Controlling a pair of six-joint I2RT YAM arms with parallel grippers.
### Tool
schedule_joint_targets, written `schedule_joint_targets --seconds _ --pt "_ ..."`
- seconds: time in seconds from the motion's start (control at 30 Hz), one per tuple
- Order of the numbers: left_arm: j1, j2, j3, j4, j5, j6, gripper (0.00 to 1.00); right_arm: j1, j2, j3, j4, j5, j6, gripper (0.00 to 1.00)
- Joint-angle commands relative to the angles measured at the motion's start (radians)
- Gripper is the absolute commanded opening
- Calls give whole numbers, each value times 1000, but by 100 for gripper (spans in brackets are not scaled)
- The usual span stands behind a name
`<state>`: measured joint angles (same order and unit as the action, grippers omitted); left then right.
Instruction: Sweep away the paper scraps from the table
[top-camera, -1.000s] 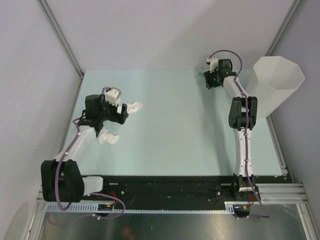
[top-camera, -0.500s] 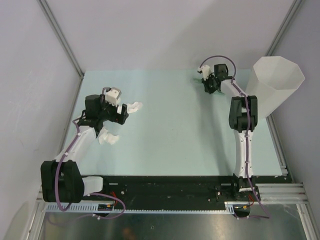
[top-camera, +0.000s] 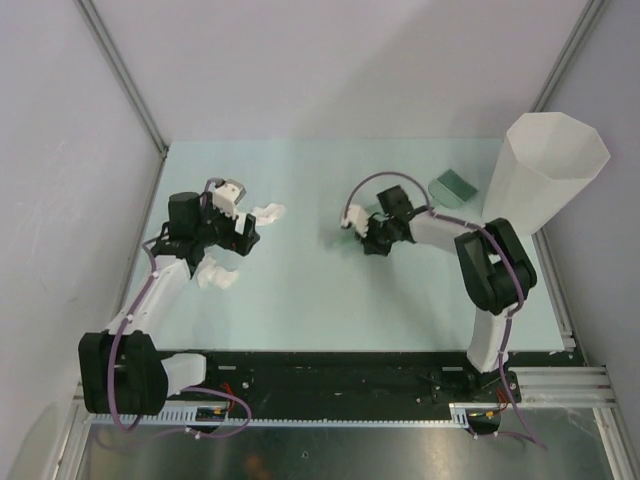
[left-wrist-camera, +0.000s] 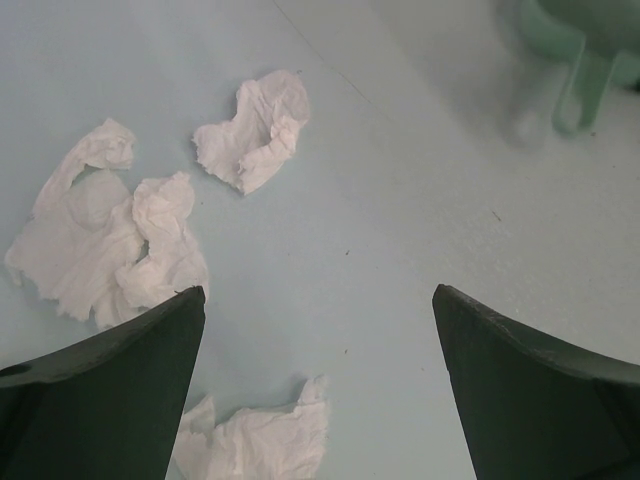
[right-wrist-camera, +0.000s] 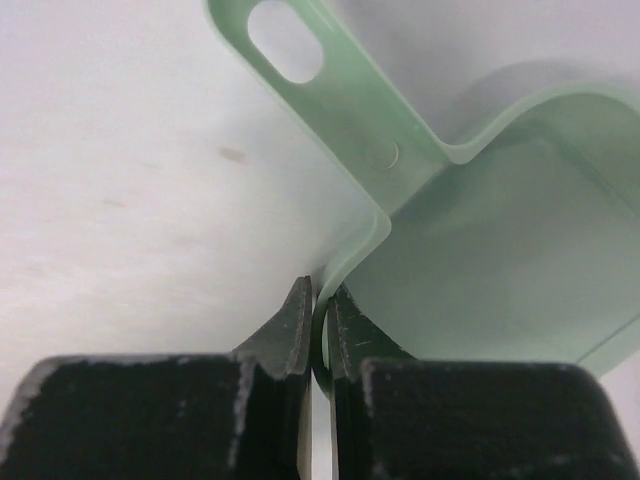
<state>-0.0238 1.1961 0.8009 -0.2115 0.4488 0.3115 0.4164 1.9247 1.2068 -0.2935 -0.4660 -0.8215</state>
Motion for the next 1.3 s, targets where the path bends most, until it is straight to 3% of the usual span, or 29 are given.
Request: schedule_joint_targets --seconds 0.0,0.07,0.1,0.2,0.27,0.3,0.33,0.37,0.47,0.5,0.53,0.67,0.73,0.77,0.83,0.87,0.93,0.97,1.03,1.07,1.13,1.17,1.27 --pt "-4 -56 6 -40 51 47 100 157 -76 -81 -81 67 -18 4" --pt "-5 -62 1 -48 53 54 100 177 -105 -84 -108 14 -16 6" --pt "-4 -64 1 -52 56 54 100 186 -118 -84 -105 1 -15 16" --pt "-5 -73 -2 -60 59 55 100 226 -150 -84 -92 16 -13 57" --pt "-5 -79 -5 -60 60 58 100 217 -182 -84 -59 44 21 73" --pt "-4 -82 -5 -65 60 61 100 208 -197 -84 -8 58 85 89" --pt "-4 -85 -6 -66 59 61 100 194 -214 -84 26 73 134 90" --pt "-4 -89 -8 -68 56 66 100 156 -246 -84 72 148 187 100" --pt "-5 -86 -9 -69 50 64 100 72 -297 -84 284 373 454 100" --pt "-4 -86 -8 -69 48 64 100 40 -303 -85 423 429 557 100" --pt "-4 -84 -6 -69 48 61 100 13 -306 -85 480 485 737 100" --pt "-4 -90 0 -69 50 52 99 -88 -293 -85 652 651 982 100" --pt "-4 -93 -2 -69 48 52 99 -122 -270 -85 720 659 1051 100" --pt "-4 -96 -2 -69 45 51 100 -146 -257 -87 737 521 1041 100" --pt "-4 -99 -2 -69 44 49 99 -192 -224 -85 797 411 1058 100" --pt "-4 -101 -3 -69 44 49 100 -186 -221 -82 798 502 1044 100" --pt "-5 -98 -6 -69 44 51 100 -157 -184 -20 688 680 1035 98" --pt "-4 -95 -5 -69 44 49 99 -157 -165 11 635 819 1086 91" --pt "-4 -86 -5 -69 41 49 99 -163 -80 135 410 1002 1191 84" --pt "-4 -82 -3 -69 42 46 99 -169 -41 179 217 1024 1270 83" --pt "-4 -84 -5 -69 47 46 99 -185 67 271 61 1050 1352 86" --pt "-4 -85 -6 -69 47 46 99 -186 104 352 -73 1063 1377 92" --pt "-5 -84 -8 -69 51 46 99 -186 232 489 -238 1098 1461 100"
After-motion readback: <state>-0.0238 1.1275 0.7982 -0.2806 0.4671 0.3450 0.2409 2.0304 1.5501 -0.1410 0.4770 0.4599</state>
